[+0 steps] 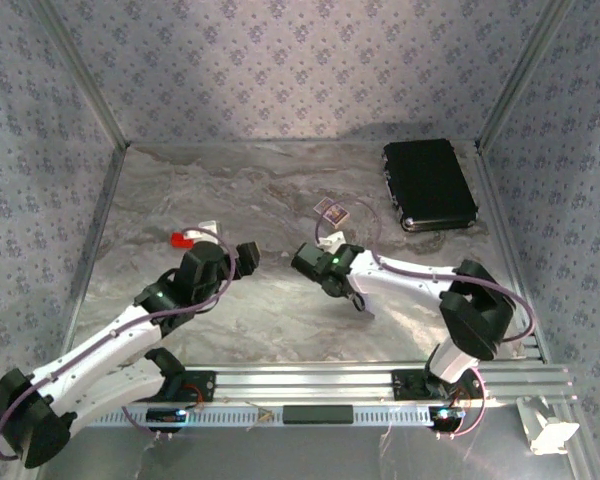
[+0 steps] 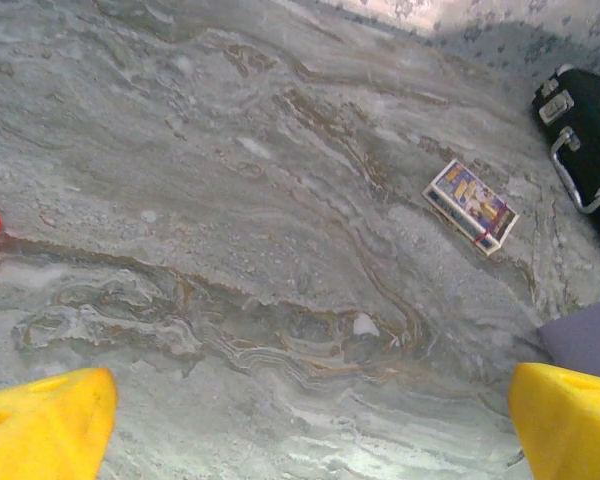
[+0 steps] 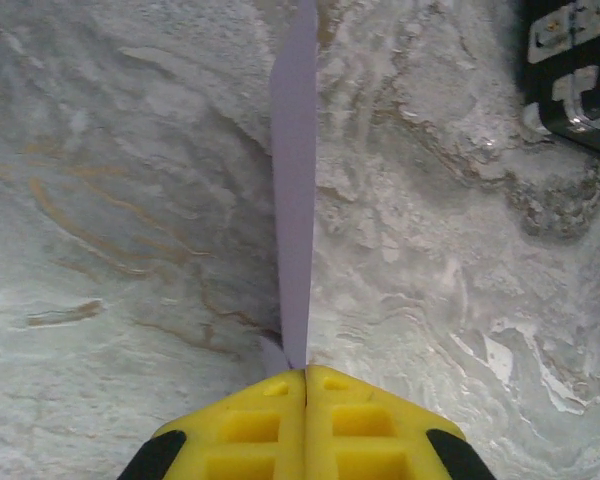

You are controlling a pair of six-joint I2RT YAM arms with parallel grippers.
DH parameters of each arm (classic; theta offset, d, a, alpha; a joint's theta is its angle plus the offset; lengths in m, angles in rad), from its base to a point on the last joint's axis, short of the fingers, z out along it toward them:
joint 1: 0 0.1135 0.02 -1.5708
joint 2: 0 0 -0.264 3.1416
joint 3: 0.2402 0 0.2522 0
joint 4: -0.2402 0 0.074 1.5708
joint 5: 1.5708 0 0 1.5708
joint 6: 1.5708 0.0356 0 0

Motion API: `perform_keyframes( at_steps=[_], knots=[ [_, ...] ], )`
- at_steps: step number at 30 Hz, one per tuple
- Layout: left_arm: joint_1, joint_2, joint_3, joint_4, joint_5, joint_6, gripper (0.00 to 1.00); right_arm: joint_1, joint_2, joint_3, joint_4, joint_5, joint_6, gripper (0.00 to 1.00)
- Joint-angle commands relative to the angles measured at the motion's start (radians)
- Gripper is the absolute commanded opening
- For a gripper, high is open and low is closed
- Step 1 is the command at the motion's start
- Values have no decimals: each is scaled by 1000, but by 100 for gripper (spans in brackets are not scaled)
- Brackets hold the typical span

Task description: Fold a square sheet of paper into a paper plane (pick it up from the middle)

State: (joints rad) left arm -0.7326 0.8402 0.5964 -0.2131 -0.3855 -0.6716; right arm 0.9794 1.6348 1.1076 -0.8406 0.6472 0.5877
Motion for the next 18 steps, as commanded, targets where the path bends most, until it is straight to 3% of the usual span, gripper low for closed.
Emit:
perform_keyframes(
  at_steps=[1,9,18],
  knots=[
    [9,-33,-14,-9,-42,1,100,27,64,65,-20,-16,33,0],
    [10,-64,-15,-41,-64,-3,100,51,159,154,0,-98,63,1],
    [18,-39,17,-94,-20,20,100,4,130,94,227,-369,49,12]
  ],
)
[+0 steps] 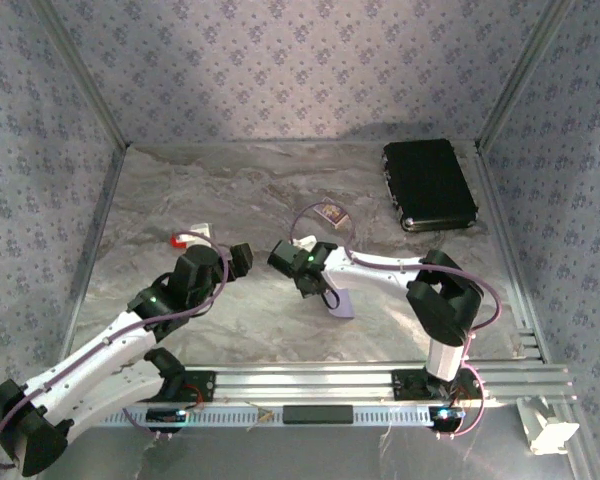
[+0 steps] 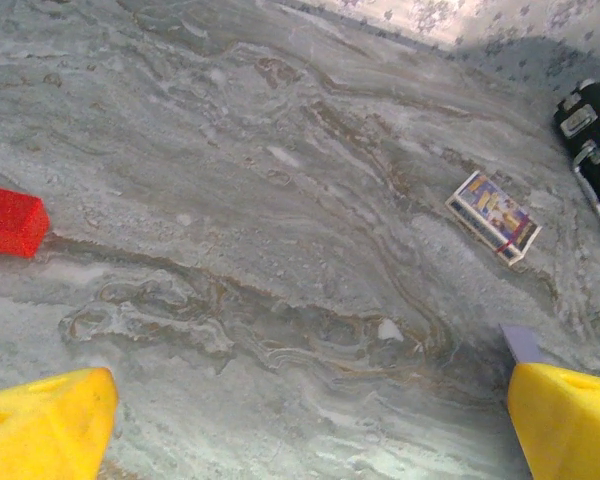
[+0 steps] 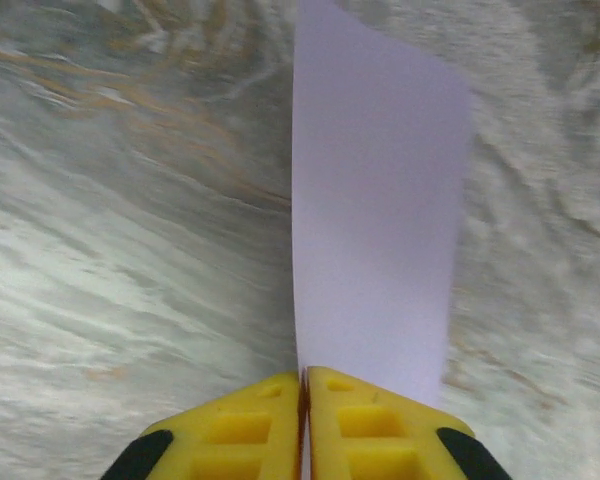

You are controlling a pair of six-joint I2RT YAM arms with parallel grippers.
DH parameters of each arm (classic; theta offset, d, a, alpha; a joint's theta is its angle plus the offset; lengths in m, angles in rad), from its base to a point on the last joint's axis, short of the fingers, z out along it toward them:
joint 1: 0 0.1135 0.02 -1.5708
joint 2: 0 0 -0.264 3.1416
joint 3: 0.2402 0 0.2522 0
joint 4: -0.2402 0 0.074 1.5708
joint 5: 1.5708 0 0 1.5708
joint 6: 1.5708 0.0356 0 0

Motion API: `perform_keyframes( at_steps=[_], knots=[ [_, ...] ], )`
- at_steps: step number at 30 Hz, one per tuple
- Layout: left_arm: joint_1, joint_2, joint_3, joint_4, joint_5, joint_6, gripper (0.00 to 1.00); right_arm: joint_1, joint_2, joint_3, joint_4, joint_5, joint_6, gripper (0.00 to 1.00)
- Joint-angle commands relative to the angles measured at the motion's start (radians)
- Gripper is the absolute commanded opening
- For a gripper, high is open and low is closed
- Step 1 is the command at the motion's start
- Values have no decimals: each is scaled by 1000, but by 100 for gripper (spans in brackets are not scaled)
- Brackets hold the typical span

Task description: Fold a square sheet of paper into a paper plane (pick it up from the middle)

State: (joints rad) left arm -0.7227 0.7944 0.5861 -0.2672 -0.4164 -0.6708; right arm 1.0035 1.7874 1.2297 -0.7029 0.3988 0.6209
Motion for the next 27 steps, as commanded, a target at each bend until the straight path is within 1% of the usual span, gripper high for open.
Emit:
perform_keyframes(
  at_steps=[1,7,8,10,13,18,20,23,27],
  knots=[
    [8,9,30,-38,22,33,100,-30,-32,-45,126,-151,15,13],
    [16,16,28,-22,54,28,100,-97,-83,-144,307,-357,16,19],
    [19,18,24,-12,70,32,100,-106,-103,-168,347,-396,-16,23],
    [23,27,21,-1,90,25,100,-128,-155,-231,441,-464,-1,33],
    [28,52,26,15,123,25,100,-183,-241,-336,567,-548,52,37],
    [32,119,49,18,160,6,100,-304,-359,-492,637,-595,107,37],
    [31,138,43,44,173,-5,100,-357,-401,-547,650,-615,121,37],
    [32,148,33,81,206,-4,98,-409,-456,-606,656,-621,141,36],
    [34,158,35,82,215,-6,98,-449,-507,-660,685,-654,147,38]
  ],
)
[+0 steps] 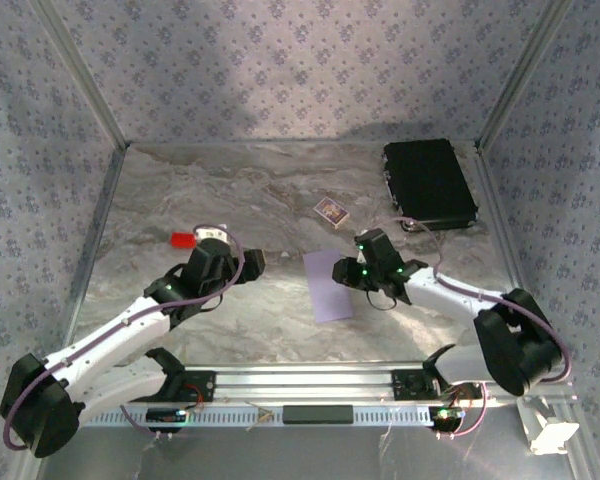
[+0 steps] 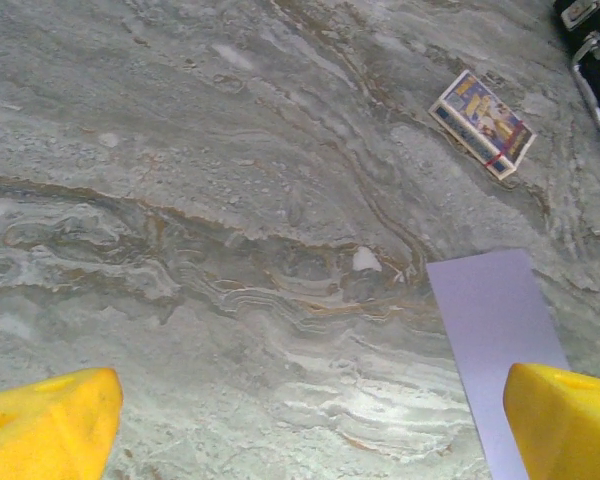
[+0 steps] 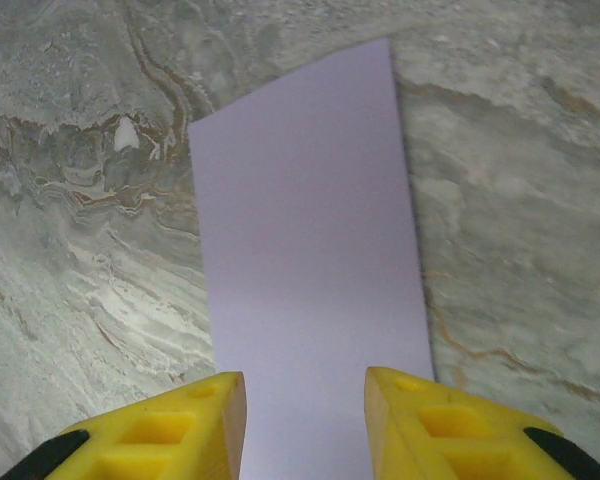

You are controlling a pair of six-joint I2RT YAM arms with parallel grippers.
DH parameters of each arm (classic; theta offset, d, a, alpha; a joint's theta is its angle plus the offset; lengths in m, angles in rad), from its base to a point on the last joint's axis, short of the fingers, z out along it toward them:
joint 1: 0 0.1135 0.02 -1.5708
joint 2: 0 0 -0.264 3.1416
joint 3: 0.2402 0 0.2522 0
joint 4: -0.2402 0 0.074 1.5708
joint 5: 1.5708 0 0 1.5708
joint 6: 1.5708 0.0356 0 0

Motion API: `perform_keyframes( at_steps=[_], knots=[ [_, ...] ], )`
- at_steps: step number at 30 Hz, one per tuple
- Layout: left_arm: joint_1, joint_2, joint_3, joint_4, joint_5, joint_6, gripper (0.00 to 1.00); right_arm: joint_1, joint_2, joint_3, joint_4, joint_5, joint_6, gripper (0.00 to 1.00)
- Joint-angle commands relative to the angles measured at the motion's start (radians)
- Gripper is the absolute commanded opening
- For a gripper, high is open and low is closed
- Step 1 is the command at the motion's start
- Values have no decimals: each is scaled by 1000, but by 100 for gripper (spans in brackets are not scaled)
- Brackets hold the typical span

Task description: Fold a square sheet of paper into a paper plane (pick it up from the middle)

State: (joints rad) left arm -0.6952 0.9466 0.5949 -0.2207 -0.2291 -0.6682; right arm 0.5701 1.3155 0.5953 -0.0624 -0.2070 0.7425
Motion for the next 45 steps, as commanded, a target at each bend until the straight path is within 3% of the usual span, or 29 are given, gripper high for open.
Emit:
perform_keyframes(
  at_steps=[1,17,28,45],
  knots=[
    [6,8,29,31,29,-7,98,-26,-39,-34,47,-61,27,38],
    [6,41,40,37,88,5,99,-70,93,-60,189,-223,88,33],
    [10,102,77,20,163,46,100,-81,152,-76,217,-244,93,31],
    [11,143,75,42,187,32,100,-101,197,-125,285,-262,151,30]
  ],
)
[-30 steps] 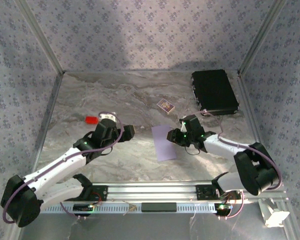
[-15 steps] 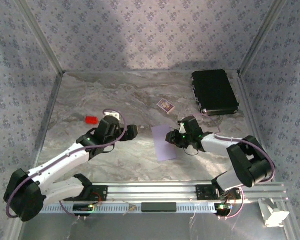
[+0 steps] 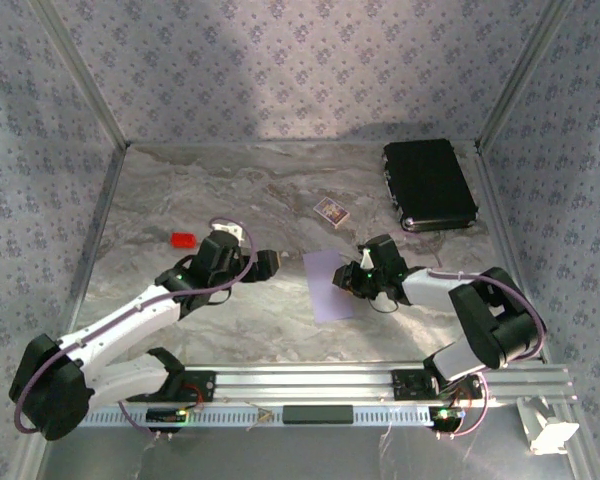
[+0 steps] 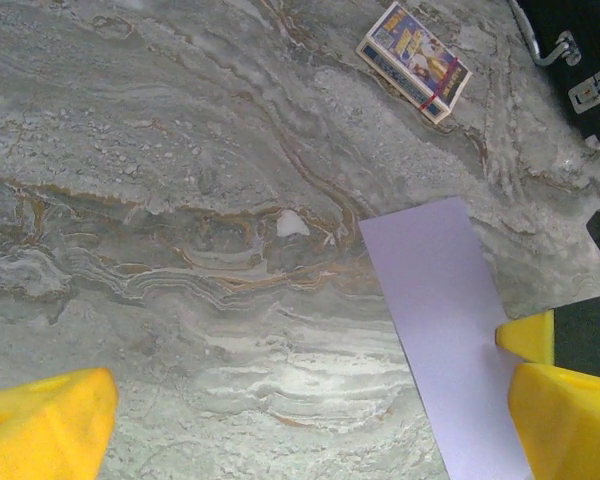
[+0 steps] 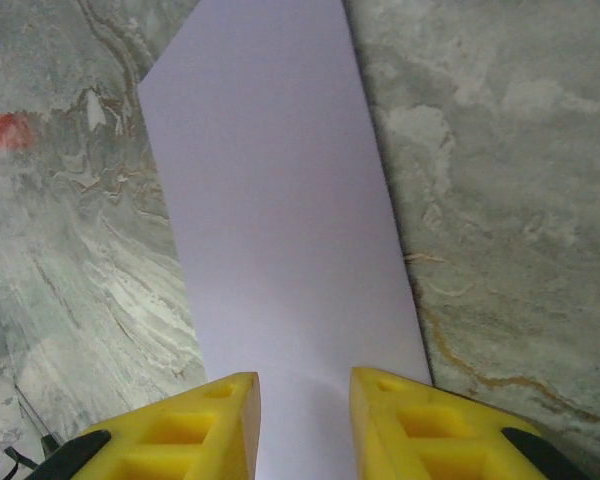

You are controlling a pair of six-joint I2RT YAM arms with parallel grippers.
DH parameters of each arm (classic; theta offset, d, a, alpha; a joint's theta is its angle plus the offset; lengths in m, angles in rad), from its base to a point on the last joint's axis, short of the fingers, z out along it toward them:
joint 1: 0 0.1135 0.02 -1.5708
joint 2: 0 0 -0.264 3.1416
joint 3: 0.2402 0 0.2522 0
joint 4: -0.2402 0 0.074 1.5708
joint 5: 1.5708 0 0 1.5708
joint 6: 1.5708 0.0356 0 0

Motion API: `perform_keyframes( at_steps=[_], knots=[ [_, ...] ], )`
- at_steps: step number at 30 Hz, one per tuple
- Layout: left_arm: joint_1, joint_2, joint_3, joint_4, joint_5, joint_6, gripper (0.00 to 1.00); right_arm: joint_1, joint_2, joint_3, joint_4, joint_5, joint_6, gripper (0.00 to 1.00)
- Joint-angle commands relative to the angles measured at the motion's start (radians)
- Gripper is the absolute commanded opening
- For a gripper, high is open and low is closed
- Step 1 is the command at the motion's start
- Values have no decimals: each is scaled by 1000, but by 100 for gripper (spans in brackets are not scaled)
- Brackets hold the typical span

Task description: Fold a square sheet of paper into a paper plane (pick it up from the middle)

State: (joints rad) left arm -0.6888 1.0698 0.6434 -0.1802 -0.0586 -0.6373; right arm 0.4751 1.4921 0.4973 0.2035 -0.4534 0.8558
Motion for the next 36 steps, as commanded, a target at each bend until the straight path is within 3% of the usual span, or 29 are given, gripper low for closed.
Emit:
perform_keyframes(
  at_steps=[1,16,19,22,26,30,36],
  knots=[
    [4,23,30,-3,17,-2,100,-7,24,-32,27,-16,50,30],
    [4,100,46,29,45,-99,100,8,38,-39,58,-5,237,28],
    [5,157,89,-6,85,-115,100,2,40,-50,117,-31,266,28],
    [5,237,115,38,211,-105,100,0,46,-38,110,-50,252,27],
    [4,356,139,116,341,-155,89,-1,59,-44,117,-53,248,24],
    [4,461,165,159,394,-204,75,-1,70,-52,129,-48,251,23],
    [4,559,192,223,463,-241,69,0,74,-52,133,-46,251,22]
  ],
)
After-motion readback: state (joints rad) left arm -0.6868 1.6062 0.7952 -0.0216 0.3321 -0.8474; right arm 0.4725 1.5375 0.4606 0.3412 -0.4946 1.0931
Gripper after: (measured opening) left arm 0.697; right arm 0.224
